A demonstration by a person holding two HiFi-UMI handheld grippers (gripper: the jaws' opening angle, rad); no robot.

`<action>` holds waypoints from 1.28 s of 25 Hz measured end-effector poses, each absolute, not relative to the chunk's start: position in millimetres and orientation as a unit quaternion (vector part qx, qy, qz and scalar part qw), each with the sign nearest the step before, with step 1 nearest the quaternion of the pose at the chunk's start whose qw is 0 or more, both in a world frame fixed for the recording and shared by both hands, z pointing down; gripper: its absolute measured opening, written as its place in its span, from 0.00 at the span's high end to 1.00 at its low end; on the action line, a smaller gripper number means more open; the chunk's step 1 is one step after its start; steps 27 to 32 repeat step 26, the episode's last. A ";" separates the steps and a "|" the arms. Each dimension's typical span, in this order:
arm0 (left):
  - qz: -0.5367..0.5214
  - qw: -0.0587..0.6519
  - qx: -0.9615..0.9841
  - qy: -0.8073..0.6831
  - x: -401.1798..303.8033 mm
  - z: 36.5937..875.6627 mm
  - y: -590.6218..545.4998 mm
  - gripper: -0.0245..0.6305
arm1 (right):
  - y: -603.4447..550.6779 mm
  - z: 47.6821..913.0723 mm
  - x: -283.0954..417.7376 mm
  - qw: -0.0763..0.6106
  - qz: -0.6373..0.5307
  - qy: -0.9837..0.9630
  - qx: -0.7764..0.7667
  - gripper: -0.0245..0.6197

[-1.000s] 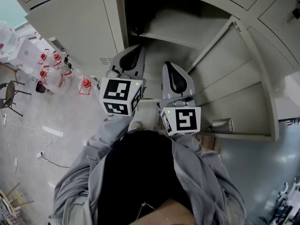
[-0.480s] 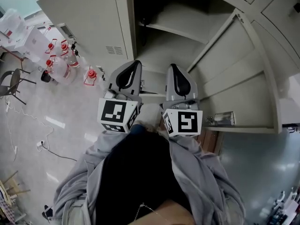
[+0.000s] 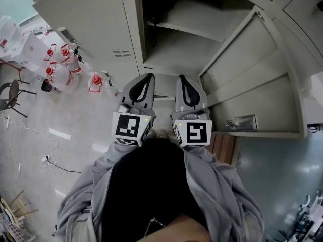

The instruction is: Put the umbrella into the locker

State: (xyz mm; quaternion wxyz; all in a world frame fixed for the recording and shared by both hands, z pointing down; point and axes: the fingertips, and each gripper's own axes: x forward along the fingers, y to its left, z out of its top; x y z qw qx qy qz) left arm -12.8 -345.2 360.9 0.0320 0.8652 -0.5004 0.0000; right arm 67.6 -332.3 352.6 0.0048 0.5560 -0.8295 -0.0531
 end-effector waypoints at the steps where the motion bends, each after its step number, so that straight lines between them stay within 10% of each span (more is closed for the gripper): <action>1: -0.003 0.033 0.866 -0.499 -13.1 362.0 -345.0 0.95 | -332.7 356.6 66.2 0.010 -0.052 -0.830 0.555 0.95; 32: -0.016 0.029 0.876 -0.482 -12.8 357.7 -336.4 0.95 | -326.4 354.6 64.6 0.010 -0.053 -0.824 0.564 0.95</action>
